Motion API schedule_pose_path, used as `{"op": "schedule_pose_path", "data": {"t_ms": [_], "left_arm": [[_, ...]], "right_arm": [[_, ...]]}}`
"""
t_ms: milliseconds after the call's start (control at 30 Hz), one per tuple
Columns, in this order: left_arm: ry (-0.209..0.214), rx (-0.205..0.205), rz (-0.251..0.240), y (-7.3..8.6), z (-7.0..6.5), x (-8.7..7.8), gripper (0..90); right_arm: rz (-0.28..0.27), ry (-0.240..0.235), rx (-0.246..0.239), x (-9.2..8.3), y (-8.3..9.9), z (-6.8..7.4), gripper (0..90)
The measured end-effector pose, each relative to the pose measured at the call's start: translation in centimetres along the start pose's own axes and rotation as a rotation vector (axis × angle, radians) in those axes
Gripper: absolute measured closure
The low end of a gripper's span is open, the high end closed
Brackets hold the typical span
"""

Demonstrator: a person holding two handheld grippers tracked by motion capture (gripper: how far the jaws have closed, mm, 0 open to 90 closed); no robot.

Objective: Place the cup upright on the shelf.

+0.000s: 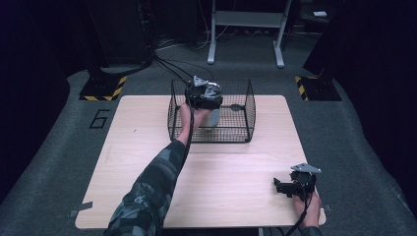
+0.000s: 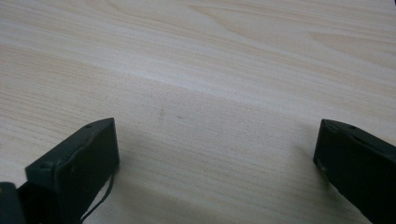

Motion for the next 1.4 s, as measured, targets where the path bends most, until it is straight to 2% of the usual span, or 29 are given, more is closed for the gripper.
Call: {"op": "schedule_pose_path", "data": {"t_ms": [233,333,633,700,733,967,1400], "left_arm": [[0.0,0.005,0.026,0.6,0.1,0.4,2.9],[0.005,-0.009,0.029,0.7,-0.1,0.7,2.9],[0.007,-0.007,0.055,1.1,-0.1,1.0,2.9],[0.008,-0.023,0.059,1.2,-0.2,1.1,2.9],[0.013,-0.018,0.062,1.3,-0.2,1.2,2.9],[0.002,-0.008,0.074,1.4,-0.1,1.4,3.0],[-0.013,-0.023,0.105,2.1,0.3,1.8,3.2]], "right_arm": [[-0.001,0.0,-0.003,0.0,0.0,0.0,0.0],[-0.001,0.0,-0.003,0.0,0.0,0.0,0.0],[-0.001,0.0,-0.003,0.0,0.0,0.0,0.0],[-0.001,0.0,-0.004,0.0,0.0,0.0,0.0],[-0.001,0.0,-0.003,0.0,0.0,0.0,0.0],[0.0,0.0,0.0,0.0,0.0,0.0,0.0],[0.002,-0.001,-0.004,0.0,0.0,0.0,0.0]]}}
Point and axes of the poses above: each handheld gripper's, and its own axes: x roughly forward along the jaws, y roughly out of its underside, z roughly to its left, the point moved 9 cm from there along x, roughly forward along the jaws, and after that the axes turned 7 degrees about z, right-handed, at the moved point
